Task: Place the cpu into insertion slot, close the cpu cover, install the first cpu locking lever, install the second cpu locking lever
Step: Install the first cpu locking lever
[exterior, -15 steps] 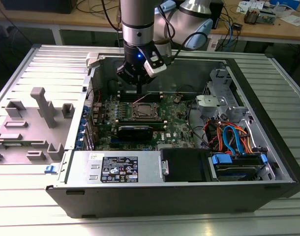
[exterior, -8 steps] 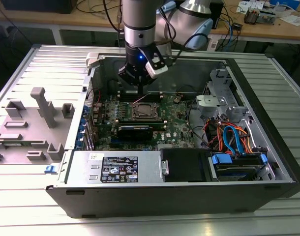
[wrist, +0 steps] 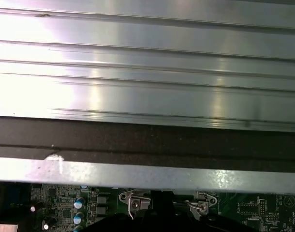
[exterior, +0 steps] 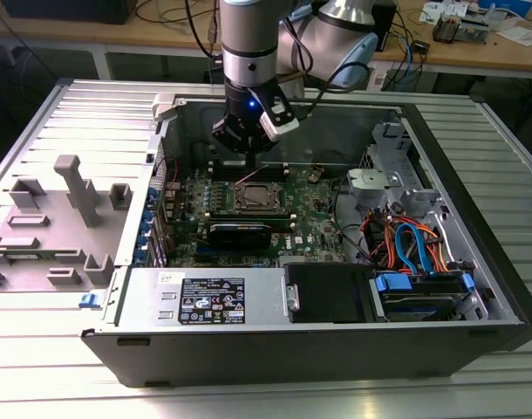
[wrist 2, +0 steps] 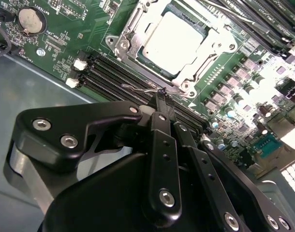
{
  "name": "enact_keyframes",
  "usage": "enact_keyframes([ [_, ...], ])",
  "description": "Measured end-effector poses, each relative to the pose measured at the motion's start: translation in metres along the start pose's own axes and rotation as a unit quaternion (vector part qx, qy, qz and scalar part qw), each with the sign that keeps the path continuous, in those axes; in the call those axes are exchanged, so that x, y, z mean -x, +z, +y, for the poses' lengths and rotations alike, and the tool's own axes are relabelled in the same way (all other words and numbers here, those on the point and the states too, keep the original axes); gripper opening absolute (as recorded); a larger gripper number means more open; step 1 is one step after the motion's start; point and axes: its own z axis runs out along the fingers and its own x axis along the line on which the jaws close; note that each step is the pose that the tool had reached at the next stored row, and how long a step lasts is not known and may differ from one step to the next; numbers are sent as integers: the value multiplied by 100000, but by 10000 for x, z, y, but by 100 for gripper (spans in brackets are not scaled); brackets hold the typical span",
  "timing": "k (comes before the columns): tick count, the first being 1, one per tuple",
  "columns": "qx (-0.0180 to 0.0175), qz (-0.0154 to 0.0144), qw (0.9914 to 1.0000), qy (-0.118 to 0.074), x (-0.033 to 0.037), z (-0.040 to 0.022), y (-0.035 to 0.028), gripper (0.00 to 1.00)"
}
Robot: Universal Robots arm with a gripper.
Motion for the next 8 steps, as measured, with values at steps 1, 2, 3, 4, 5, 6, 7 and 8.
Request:
enact_keyframes([
  [1, -5, 2, 100000, -2, 7, 3, 5, 11],
  [2, -8, 4, 100000, -3, 14, 6, 9, 11],
  [3, 0, -2, 100000, -3, 24, 11, 18, 11],
  [4, 2, -1, 100000, -2, 36, 16, 29, 11],
  [5, -1, 0, 100000, -1, 42, 20, 35, 11],
  [6, 2, -2, 100000, -2, 48, 23, 41, 11],
  [7, -1, -2, 100000, -1, 55, 27, 47, 11],
  [8, -1, -3, 100000, -1, 61, 30, 52, 11],
])
